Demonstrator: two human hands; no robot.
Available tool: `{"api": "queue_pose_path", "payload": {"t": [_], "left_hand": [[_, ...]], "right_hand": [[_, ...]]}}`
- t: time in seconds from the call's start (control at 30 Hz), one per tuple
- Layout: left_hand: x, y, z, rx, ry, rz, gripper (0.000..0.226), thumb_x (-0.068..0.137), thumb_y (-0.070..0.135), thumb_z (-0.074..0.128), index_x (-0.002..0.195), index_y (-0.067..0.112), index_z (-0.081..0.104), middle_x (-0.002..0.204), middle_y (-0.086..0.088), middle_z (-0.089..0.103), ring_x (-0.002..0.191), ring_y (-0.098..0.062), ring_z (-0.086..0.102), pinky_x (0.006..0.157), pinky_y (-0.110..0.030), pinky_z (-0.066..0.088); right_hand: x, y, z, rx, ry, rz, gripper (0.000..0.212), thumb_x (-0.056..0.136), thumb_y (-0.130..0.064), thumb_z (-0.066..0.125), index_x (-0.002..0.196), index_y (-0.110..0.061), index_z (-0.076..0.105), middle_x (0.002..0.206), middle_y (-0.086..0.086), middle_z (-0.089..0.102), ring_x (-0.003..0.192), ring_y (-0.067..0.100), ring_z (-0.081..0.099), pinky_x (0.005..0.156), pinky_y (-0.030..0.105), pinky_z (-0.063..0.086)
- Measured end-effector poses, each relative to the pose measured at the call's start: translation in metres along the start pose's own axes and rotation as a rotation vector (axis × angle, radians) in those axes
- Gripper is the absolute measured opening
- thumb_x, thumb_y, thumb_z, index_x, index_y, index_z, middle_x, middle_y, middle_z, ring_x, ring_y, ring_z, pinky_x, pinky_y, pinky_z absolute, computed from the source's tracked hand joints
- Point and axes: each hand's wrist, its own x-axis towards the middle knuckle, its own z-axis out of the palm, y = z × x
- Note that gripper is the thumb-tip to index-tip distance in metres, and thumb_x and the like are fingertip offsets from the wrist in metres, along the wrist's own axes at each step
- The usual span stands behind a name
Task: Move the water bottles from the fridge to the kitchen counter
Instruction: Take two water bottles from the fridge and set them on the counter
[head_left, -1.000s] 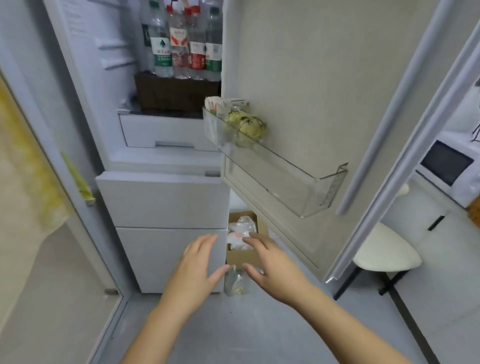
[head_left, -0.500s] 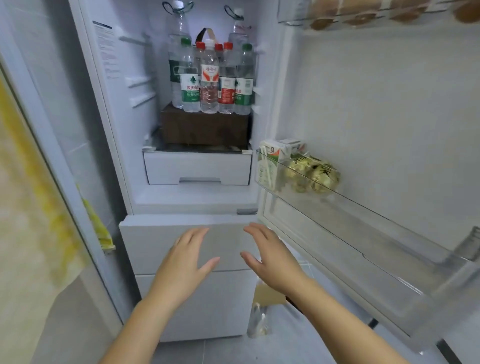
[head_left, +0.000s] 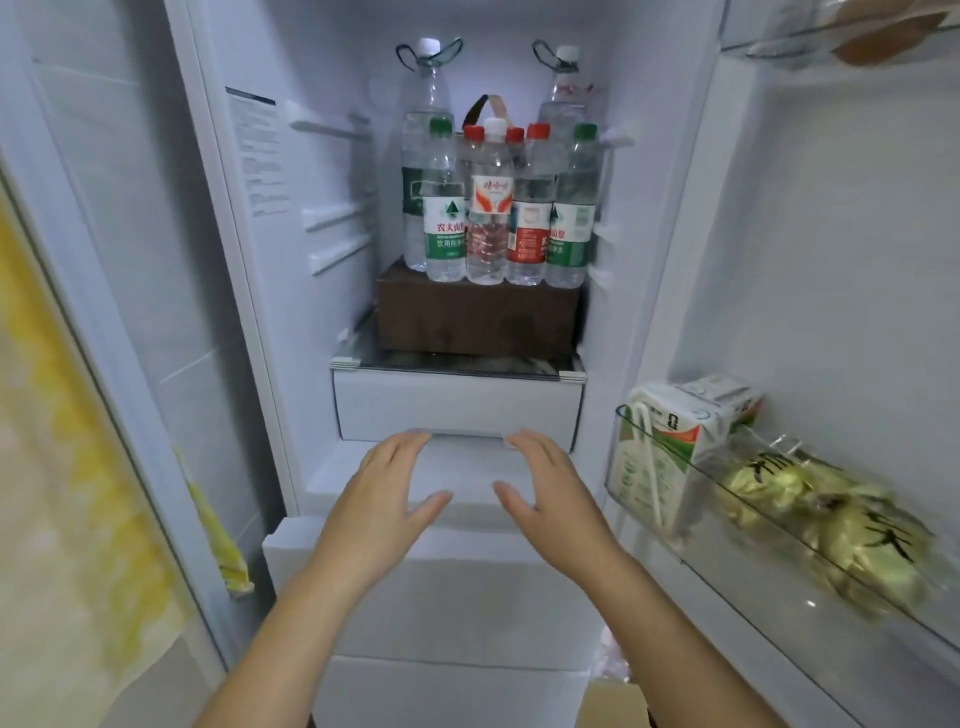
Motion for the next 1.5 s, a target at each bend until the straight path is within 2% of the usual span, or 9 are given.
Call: {"api": "queue_pose_path", "payload": {"t": [0.17,0.33,0.6,1.03,1.1,1.17,1.27,1.33,1.5], "left_hand": [[0.044,-0.008,0.003,-0.015,0.027,-0.001,0.065,0.092,0.043,0.058,0.148,0.026,0.031,0.153,0.011,0.03,0.141,-0.006,0.025,0.111,-0.023,0.026],[0.1,-0.018,0.0,-0.033,0.049,0.056,0.064,0.091,0.039,0.063,0.146,0.022,0.035,0.15,0.008,0.036,0.138,-0.009,0.03,0.11,-0.021,0.025],[0.217,-0.044,-0.012,-0.097,0.081,0.187,0.065,0.089,0.037,0.066,0.145,0.018,0.039,0.148,0.001,0.04,0.138,-0.014,0.034,0.113,-0.032,0.031],[0.366,-0.04,-0.062,-0.311,0.289,0.137,0.085,0.086,0.038,0.069,0.151,0.022,0.018,0.152,-0.005,0.033,0.134,-0.023,0.041,0.1,-0.041,0.043],[0.379,-0.033,-0.068,-0.303,0.295,0.098,0.085,0.086,0.041,0.068,0.151,0.02,0.017,0.152,-0.007,0.034,0.131,-0.025,0.044,0.094,-0.04,0.045],[0.392,-0.026,-0.073,-0.267,0.297,0.059,0.084,0.086,0.043,0.068,0.15,0.018,0.019,0.149,-0.008,0.036,0.127,-0.027,0.048,0.087,-0.039,0.047],[0.406,-0.018,-0.076,-0.227,0.303,0.031,0.081,0.083,0.046,0.07,0.145,0.015,0.027,0.142,-0.01,0.043,0.117,-0.028,0.055,0.077,-0.036,0.047],[0.411,-0.015,-0.076,-0.199,0.297,0.017,0.079,0.081,0.047,0.071,0.14,0.014,0.031,0.138,-0.011,0.044,0.111,-0.028,0.057,0.071,-0.034,0.046],[0.414,-0.018,-0.068,-0.196,0.226,-0.048,0.086,0.074,0.051,0.076,0.137,0.014,0.031,0.135,-0.013,0.046,0.109,-0.031,0.058,0.078,-0.042,0.054]], "right_hand": [[0.043,0.009,0.007,0.119,0.119,0.058,0.055,0.099,-0.03,0.056,0.149,-0.022,0.036,0.156,-0.005,0.032,0.143,0.008,0.028,0.111,0.017,0.022],[0.078,0.011,0.008,0.118,0.161,0.078,0.057,0.099,-0.03,0.056,0.15,-0.019,0.035,0.154,-0.006,0.034,0.142,0.008,0.029,0.117,0.027,0.029],[0.157,0.0,0.0,0.065,0.328,0.102,0.055,0.098,-0.028,0.058,0.149,-0.021,0.039,0.155,-0.004,0.035,0.142,0.008,0.03,0.115,0.023,0.026],[0.314,-0.074,-0.063,-0.019,0.51,0.027,0.061,0.094,-0.025,0.063,0.149,-0.021,0.035,0.148,-0.003,0.041,0.134,0.01,0.039,0.114,0.031,0.034],[0.333,-0.082,-0.076,-0.042,0.567,0.037,0.065,0.094,-0.024,0.063,0.151,-0.021,0.031,0.153,-0.002,0.036,0.132,0.012,0.042,0.105,0.025,0.036],[0.352,-0.088,-0.087,-0.048,0.614,0.039,0.067,0.093,-0.022,0.064,0.15,-0.023,0.029,0.15,-0.001,0.039,0.112,0.01,0.052,0.089,0.022,0.044],[0.377,-0.091,-0.098,-0.031,0.635,0.053,0.059,0.092,-0.02,0.063,0.143,-0.025,0.033,0.124,-0.001,0.056,0.078,0.01,0.058,0.064,0.025,0.05],[0.392,-0.091,-0.1,-0.071,0.652,0.119,0.05,0.094,-0.026,0.06,0.138,-0.024,0.037,0.108,0.001,0.061,0.078,0.015,0.061,0.058,0.028,0.049],[0.409,-0.095,-0.102,-0.198,0.686,0.216,0.037,0.098,-0.042,0.045,0.114,-0.011,0.058,0.106,0.005,0.061,0.109,0.029,0.055,0.09,0.048,0.052]]}}
